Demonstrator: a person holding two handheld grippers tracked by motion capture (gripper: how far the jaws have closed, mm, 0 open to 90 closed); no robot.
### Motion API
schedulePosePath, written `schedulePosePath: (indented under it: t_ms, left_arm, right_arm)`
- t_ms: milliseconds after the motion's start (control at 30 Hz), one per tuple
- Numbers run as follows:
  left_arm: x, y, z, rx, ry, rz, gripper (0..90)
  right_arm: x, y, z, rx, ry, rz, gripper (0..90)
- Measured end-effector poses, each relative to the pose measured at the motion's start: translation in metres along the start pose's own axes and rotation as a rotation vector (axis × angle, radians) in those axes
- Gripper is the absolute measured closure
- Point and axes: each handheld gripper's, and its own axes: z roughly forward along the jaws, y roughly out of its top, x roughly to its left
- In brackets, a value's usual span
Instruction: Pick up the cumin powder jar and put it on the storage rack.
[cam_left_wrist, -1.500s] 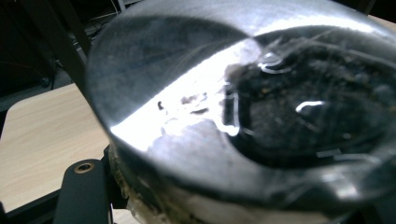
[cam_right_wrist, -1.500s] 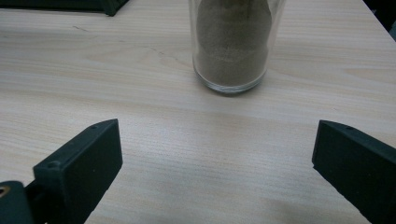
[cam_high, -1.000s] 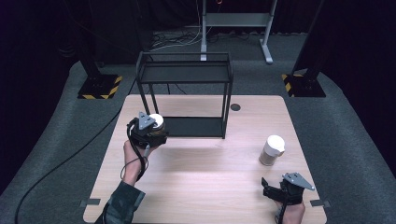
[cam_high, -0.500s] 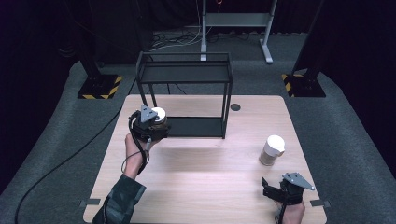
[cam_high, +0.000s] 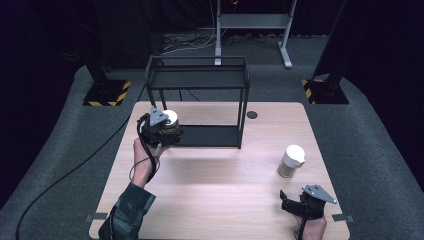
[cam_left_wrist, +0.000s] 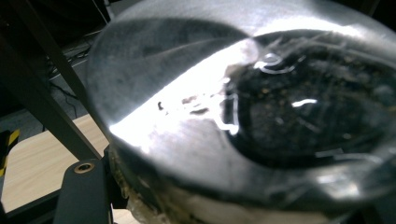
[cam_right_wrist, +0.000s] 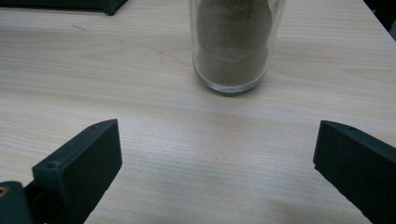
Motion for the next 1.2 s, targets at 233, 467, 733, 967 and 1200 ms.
schedulePosePath:
  t_ms: [233,467,733,967,1200]
  left_arm:
    - [0.003,0.007,-0.002,-0.003,-0.012,0.004,30.8]
    - [0.006,0.014,-0.003,-0.003,-0.021,0.009,30.8]
    - [0.011,0.022,-0.008,-0.012,-0.033,0.012,30.8]
    - [0.016,0.032,-0.012,-0.017,-0.047,0.011,30.8]
    - [0.02,0.038,-0.018,-0.035,-0.054,0.005,30.8]
  right_arm:
    - [0.0,0.0,0.0,-0.001,0.001,0.0,0.0]
    - [0.0,0.0,0.0,0.0,0.003,0.0,0.0]
    - [0.0,0.0,0.0,0.001,0.002,0.0,0.0]
    - [0.0,0.0,0.0,-0.002,0.001,0.003,0.0]
    - [-0.001,0.0,0.0,0.002,0.004,-0.001,0.0]
